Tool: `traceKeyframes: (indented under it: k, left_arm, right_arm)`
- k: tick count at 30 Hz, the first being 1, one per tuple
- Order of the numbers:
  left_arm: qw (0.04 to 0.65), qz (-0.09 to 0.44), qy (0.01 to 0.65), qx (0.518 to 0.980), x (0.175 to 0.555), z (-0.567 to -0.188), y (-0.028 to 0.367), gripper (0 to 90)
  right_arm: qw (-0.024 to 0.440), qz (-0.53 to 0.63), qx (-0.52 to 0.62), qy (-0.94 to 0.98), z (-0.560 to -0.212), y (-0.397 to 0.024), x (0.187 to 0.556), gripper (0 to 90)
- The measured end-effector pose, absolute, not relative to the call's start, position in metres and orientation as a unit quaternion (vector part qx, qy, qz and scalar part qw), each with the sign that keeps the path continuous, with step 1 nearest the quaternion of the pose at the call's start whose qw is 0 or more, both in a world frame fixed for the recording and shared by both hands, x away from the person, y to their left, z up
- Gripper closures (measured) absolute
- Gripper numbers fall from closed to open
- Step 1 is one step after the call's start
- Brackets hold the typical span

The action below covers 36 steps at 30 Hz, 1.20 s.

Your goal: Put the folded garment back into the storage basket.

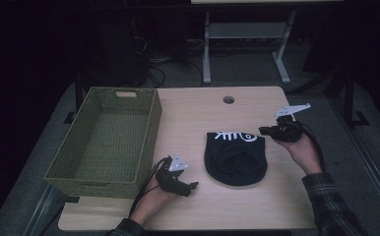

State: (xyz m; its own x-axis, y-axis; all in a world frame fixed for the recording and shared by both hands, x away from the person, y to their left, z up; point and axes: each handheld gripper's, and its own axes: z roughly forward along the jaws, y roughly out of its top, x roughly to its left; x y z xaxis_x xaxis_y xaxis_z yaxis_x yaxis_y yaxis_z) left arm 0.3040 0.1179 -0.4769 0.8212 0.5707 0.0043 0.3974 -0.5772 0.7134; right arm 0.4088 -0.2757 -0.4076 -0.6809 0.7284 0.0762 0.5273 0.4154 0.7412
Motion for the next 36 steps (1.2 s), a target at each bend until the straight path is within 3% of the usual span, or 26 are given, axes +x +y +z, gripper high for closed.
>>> traceKeyframes:
  k: [17,36]
  left_arm:
    - [0.372,0.117,0.277,0.878,0.304,-0.477,0.118,12.0]
    - [0.372,0.117,0.277,0.878,0.304,-0.477,0.118,11.9]
  right_arm:
    - [0.101,0.354,0.42,0.83,-0.459,-0.278,0.446,90.0]
    - [0.098,0.34,0.402,0.844,-0.462,-0.289,0.418,90.0]
